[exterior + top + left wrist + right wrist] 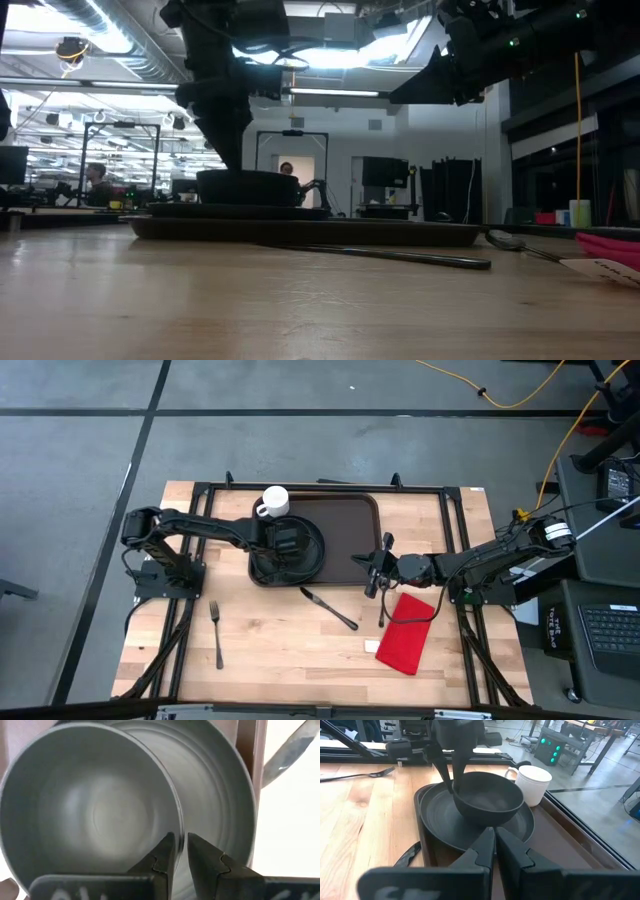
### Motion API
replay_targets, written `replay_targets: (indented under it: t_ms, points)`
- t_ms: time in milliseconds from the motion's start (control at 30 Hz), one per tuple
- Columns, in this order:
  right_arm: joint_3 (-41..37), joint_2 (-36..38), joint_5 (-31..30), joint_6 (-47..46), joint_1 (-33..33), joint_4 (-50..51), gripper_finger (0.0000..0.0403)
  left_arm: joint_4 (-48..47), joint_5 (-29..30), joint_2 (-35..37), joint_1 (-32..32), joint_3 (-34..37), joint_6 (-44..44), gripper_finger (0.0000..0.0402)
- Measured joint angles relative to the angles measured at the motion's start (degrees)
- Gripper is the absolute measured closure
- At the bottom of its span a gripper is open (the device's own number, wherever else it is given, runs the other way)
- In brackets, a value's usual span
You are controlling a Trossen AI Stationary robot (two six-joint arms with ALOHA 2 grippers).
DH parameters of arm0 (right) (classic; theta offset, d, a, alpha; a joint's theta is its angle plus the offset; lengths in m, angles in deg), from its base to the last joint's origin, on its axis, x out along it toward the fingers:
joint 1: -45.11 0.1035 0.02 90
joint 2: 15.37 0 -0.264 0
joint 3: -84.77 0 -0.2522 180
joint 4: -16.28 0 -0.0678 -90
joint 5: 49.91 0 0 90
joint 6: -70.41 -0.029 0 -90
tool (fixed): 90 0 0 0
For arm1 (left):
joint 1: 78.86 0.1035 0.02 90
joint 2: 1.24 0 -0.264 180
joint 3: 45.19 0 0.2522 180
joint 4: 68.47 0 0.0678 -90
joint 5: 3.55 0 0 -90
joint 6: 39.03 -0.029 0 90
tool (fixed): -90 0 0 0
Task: Set up tray
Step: Put the red table napkin beside the black plate on the brown serving tray
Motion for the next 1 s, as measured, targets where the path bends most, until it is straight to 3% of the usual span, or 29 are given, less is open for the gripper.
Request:
replay_targets:
  t_ms: [433,633,1000]
  points:
    - [0.00,0.00,-0.42,1.11,0.01,0.45,0.0380,-10.41,-0.55,1.01,0.01,-6.64,-4.30,0.0356]
    - [-0.02,0.00,-0.44,1.39,0.02,0.36,0.0380,-9.82,-0.13,6.68,0.00,-6.73,-4.87,0.0364]
    - [0.00,0.00,-0.46,1.17,0.02,0.50,0.0380,13.79,-0.24,30.28,0.00,13.86,-6.89,0.0399]
